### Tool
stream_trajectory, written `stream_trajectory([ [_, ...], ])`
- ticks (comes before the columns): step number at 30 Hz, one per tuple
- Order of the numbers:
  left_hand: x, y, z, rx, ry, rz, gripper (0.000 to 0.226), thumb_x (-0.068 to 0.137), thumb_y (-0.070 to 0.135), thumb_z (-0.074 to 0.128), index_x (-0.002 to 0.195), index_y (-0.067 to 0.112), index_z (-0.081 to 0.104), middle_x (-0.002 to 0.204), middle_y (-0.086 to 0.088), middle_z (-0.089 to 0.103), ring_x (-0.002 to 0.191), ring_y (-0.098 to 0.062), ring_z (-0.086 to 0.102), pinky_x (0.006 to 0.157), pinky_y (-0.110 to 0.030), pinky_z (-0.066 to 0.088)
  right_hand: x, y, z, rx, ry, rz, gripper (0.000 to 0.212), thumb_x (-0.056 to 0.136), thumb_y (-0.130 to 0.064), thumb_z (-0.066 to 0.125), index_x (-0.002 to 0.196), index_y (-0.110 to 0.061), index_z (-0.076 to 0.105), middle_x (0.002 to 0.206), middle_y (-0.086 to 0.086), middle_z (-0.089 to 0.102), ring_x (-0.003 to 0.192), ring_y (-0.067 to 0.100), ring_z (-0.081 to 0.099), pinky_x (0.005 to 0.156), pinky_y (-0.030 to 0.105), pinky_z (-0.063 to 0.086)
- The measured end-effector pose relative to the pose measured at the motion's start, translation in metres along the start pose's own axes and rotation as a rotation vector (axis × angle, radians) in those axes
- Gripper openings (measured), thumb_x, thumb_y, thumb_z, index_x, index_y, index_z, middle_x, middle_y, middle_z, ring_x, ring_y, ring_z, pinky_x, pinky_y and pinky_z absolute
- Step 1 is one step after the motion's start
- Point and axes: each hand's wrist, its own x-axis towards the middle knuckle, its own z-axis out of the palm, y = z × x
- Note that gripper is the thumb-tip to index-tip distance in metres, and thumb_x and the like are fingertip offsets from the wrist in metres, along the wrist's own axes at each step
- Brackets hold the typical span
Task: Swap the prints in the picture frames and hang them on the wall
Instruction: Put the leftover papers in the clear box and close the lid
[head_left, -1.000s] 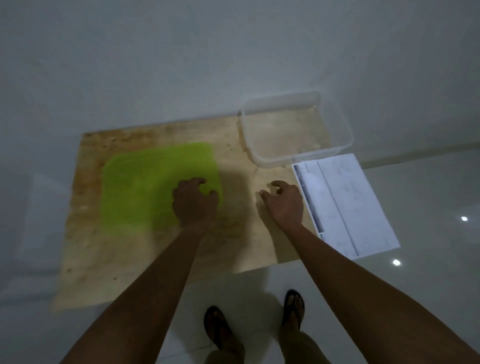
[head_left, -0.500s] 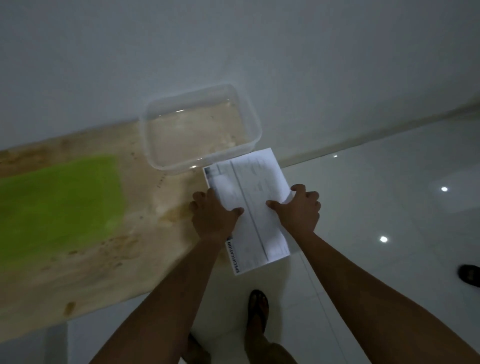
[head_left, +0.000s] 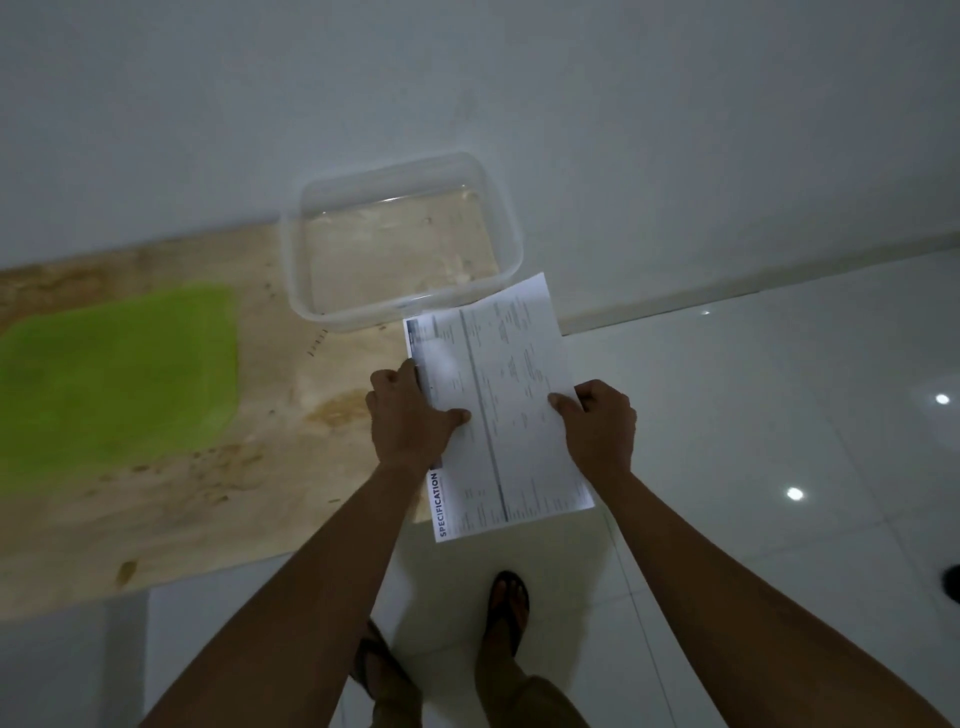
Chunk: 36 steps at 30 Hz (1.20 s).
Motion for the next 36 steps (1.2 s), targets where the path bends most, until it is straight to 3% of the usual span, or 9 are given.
stream_trajectory([
  [6,0.001,-0.004,-0.005,-0.056,0.008,0.017,0.078,0.07,0.028,0.087,0.135,0.007,0.049,0.127,-0.012,0.043,0.116,-0.027,0.049,0.093,-0.033,0.044,-0.003,-0.002,-0.001,0.064,-0.078,-0.07,0.015,0.089,-0.022,0.073,0.081,-0.01,0.072,0.071,-0.005,0.071,0.066,0.018,0.07,0.069,0.047,0.061],
  [10,-0.001,0.001,-0.014,-0.027,-0.014,0.004,0.064,0.081,0.039,0.077,0.134,0.009,0.055,0.128,-0.012,0.048,0.117,-0.025,0.052,0.092,-0.031,0.043,-0.005,-0.014,-0.014,0.094,-0.122,-0.103,0.011,0.09,-0.023,0.073,0.09,-0.012,0.076,0.076,-0.004,0.074,0.07,0.017,0.072,0.071,0.047,0.063],
  [15,0.003,0.029,-0.04,-0.147,-0.021,-0.022,0.042,0.086,0.051,0.068,0.102,0.013,0.075,0.105,-0.006,0.072,0.101,-0.023,0.066,0.082,-0.027,0.045,-0.01,-0.044,-0.033,0.088,-0.114,-0.179,0.012,0.088,-0.026,0.073,0.089,-0.015,0.078,0.076,-0.005,0.075,0.07,0.015,0.072,0.071,0.045,0.062],
  [21,0.019,0.063,-0.081,-0.168,-0.116,0.032,0.033,0.081,0.048,0.072,0.066,0.019,0.066,0.085,-0.006,0.07,0.088,-0.026,0.067,0.089,-0.041,0.052,-0.009,-0.081,-0.041,0.032,-0.092,-0.326,0.019,0.086,-0.028,0.072,0.079,-0.01,0.072,0.07,0.003,0.07,0.068,0.023,0.067,0.068,0.045,0.056],
  [24,0.02,0.051,-0.082,-0.144,-0.17,-0.035,0.047,0.08,0.053,0.07,0.08,0.006,0.07,0.103,-0.018,0.072,0.099,-0.034,0.068,0.093,-0.046,0.054,-0.011,-0.076,-0.04,0.076,-0.11,-0.266,0.013,0.086,-0.025,0.072,0.088,-0.012,0.076,0.079,0.001,0.074,0.077,0.022,0.07,0.075,0.046,0.059],
  [26,0.014,0.043,-0.081,-0.218,-0.184,-0.068,0.059,0.08,0.06,0.067,0.086,0.002,0.072,0.094,-0.017,0.074,0.091,-0.033,0.072,0.09,-0.048,0.057,-0.018,-0.07,-0.038,0.075,-0.137,-0.299,0.02,0.085,-0.031,0.069,0.088,-0.012,0.074,0.075,0.006,0.073,0.073,0.027,0.069,0.07,0.043,0.058],
  [30,0.002,0.063,-0.111,-0.536,-0.239,-0.211,0.074,0.077,0.076,0.06,0.103,0.008,0.067,0.101,-0.013,0.07,0.083,-0.031,0.072,0.073,-0.041,0.062,-0.031,-0.101,-0.036,-0.038,-0.19,-0.573,0.019,0.087,-0.03,0.067,0.084,-0.015,0.077,0.07,0.003,0.072,0.061,0.016,0.065,0.059,0.031,0.053],
  [34,0.012,0.095,-0.193,-0.89,-0.396,-0.316,0.106,0.058,0.087,0.063,0.133,0.014,0.047,0.123,-0.018,0.051,0.108,-0.045,0.059,0.072,-0.063,0.057,-0.047,-0.171,-0.042,-0.223,-0.264,-0.853,0.031,0.09,-0.037,0.059,0.117,-0.034,0.075,0.105,-0.006,0.077,0.089,0.016,0.071,0.071,0.026,0.05],
  [36,0.02,0.102,-0.244,-0.961,-0.448,-0.343,0.11,0.055,0.076,0.074,0.134,0.008,0.042,0.127,-0.024,0.05,0.109,-0.052,0.058,0.075,-0.066,0.055,-0.058,-0.206,-0.047,-0.405,-0.257,-1.026,0.032,0.096,-0.034,0.056,0.123,-0.042,0.069,0.105,-0.006,0.076,0.092,0.019,0.068,0.067,0.027,0.046],
])
